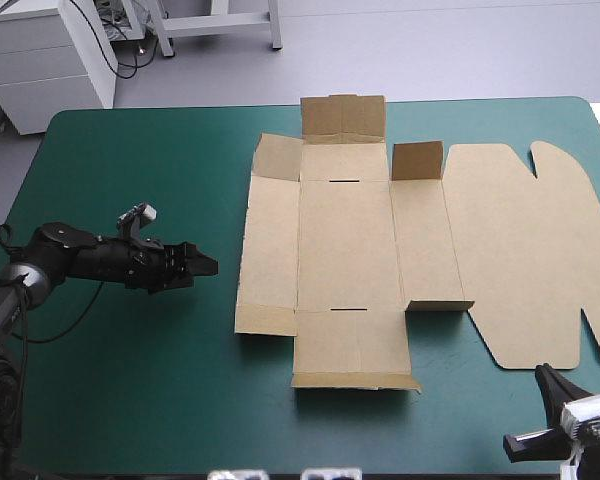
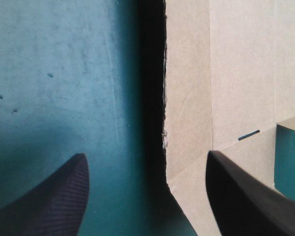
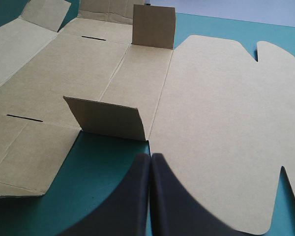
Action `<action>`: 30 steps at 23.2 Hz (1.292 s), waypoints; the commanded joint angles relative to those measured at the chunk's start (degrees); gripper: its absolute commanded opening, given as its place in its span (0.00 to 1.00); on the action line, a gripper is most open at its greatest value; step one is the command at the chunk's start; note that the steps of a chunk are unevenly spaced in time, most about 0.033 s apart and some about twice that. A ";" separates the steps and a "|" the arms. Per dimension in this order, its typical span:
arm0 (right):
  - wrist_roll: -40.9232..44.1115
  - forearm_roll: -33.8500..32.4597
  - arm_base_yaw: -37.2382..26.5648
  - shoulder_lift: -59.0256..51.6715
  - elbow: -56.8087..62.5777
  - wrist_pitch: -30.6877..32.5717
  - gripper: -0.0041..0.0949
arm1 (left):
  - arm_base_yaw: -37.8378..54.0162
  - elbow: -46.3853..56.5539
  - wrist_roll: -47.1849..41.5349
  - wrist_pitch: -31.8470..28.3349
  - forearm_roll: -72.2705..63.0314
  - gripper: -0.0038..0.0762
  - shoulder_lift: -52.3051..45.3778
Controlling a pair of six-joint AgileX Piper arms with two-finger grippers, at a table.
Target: Fold the box
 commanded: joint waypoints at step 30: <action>0.01 -0.27 -0.35 -1.08 -1.36 -4.36 0.03 | -7.54 -4.33 4.71 12.93 -22.97 0.66 16.12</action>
